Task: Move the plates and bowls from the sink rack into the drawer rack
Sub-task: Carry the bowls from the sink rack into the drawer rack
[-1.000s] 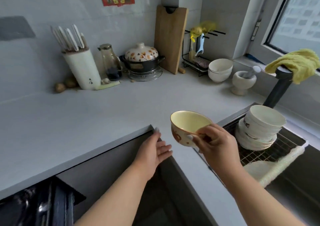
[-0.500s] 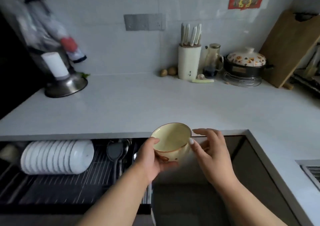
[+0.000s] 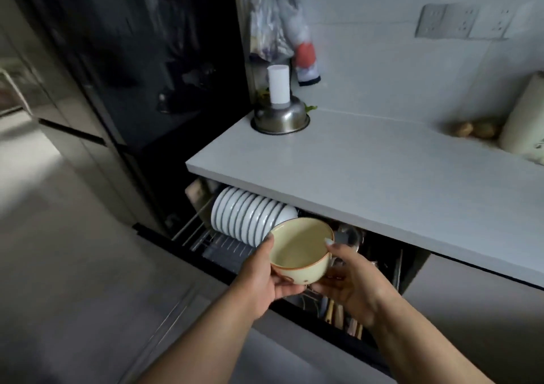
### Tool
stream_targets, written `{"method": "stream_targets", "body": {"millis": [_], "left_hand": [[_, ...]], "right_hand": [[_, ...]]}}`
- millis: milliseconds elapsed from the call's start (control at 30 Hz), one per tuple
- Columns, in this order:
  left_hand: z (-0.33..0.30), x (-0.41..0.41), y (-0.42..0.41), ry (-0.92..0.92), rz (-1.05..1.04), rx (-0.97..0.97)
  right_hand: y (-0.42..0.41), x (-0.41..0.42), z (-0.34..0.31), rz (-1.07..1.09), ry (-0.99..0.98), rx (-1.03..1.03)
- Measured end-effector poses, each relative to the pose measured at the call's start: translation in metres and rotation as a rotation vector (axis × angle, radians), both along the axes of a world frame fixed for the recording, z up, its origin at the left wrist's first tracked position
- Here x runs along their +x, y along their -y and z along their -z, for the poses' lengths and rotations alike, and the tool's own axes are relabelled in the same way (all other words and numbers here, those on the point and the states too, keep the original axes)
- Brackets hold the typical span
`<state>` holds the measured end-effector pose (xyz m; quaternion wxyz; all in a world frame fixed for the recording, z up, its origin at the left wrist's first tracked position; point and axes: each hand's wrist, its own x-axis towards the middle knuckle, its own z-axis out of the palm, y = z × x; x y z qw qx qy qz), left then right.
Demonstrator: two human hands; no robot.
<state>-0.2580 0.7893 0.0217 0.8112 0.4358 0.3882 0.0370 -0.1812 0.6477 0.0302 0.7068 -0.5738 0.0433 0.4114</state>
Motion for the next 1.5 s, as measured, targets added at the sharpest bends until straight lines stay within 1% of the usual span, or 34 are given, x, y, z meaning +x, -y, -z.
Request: {"method": "stream_targets", "body": {"millis": [133,333,400,533,667,767,833,967,1133,1267,1433,1500], "left_hand": [[0.008,-0.019,-0.042,-0.03,-0.079,0.043],[0.03,-0.026,-0.101,-0.133,-0.172,0.27],[0.042,-0.026,-0.124,-0.188,-0.147,0.403],[0.06,-0.025,-0.175,-0.366,-0.089,0.81],[0.075,-0.014,-0.216,-0.52,-0.004,1.001],[0.089,-0.01,-0.237,-0.551,0.033,1.067],[0.099,-0.008,-0.249,-0.59,0.071,1.15],[0.116,-0.007,-0.271,-0.726,0.239,1.229],[0.139,-0.014,-0.302,-0.819,0.431,1.325],[0.151,-0.019,-0.324,-0.814,0.504,1.413],[0.168,-0.024,-0.348,-0.742,0.562,1.48],[0.176,-0.027,-0.355,-0.7,0.554,1.491]], "right_hand": [[-0.052,-0.009,0.006,-0.067,-0.016,-0.004],[-0.111,-0.002,0.019,-0.112,-0.016,-0.077],[-0.132,0.006,0.026,-0.109,-0.043,-0.098],[-0.177,0.027,0.04,-0.139,-0.026,-0.146],[-0.221,0.051,0.058,-0.2,-0.007,-0.2],[-0.255,0.068,0.083,-0.216,-0.023,-0.246],[-0.277,0.075,0.102,-0.247,-0.006,-0.277],[-0.312,0.081,0.137,-0.295,0.007,-0.365],[-0.345,0.077,0.184,-0.331,0.041,-0.5],[-0.368,0.072,0.216,-0.353,0.057,-0.572],[-0.399,0.065,0.247,-0.385,0.058,-0.708],[-0.411,0.061,0.259,-0.404,0.077,-0.756]]}}
